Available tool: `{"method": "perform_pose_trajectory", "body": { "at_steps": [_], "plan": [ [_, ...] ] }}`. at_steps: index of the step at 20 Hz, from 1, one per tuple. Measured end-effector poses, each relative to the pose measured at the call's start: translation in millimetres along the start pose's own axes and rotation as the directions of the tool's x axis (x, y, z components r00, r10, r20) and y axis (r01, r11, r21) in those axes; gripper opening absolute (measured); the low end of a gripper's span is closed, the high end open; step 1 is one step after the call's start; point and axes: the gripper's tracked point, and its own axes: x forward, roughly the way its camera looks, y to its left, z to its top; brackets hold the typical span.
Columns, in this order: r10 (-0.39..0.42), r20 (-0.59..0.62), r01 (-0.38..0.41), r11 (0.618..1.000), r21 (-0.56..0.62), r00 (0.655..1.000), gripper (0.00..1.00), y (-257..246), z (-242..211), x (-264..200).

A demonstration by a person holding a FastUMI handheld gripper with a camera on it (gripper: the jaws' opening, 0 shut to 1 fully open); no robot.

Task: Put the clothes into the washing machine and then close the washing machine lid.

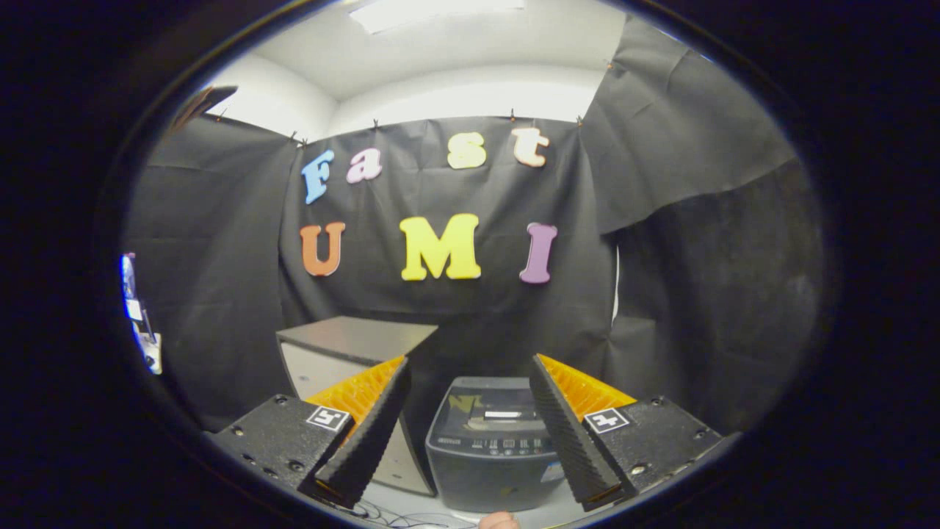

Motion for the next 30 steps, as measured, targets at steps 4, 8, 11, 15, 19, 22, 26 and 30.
{"method": "perform_pose_trajectory", "body": {
  "at_steps": [4, 8, 11, 15, 19, 22, 26, 30],
  "plan": [
    [0.006, -0.033, -0.005, 1.0, 0.018, 0.999, 1.0, -16.8, -27.2, -6.0],
    [0.01, -0.045, -0.01, 1.0, 0.0, 0.999, 1.0, -23.9, -34.6, -12.5],
    [0.014, -0.036, -0.014, 1.0, 0.021, 0.999, 1.0, -27.9, -31.3, -15.5],
    [0.013, -0.037, -0.012, 0.999, 0.039, 0.999, 1.0, -35.2, -27.8, -16.7],
    [0.018, -0.039, -0.017, 0.999, 0.032, 0.999, 1.0, -37.9, -25.4, -17.5],
    [0.026, -0.054, -0.025, 0.999, 0.021, 0.998, 1.0, -36.2, -26.3, -16.8],
    [0.034, -0.054, -0.033, 0.999, 0.026, 0.998, 1.0, -33.9, -24.8, -15.6],
    [0.031, -0.053, -0.029, 0.999, 0.033, 0.998, 1.0, -35.0, -22.6, -13.3]
  ]
}}
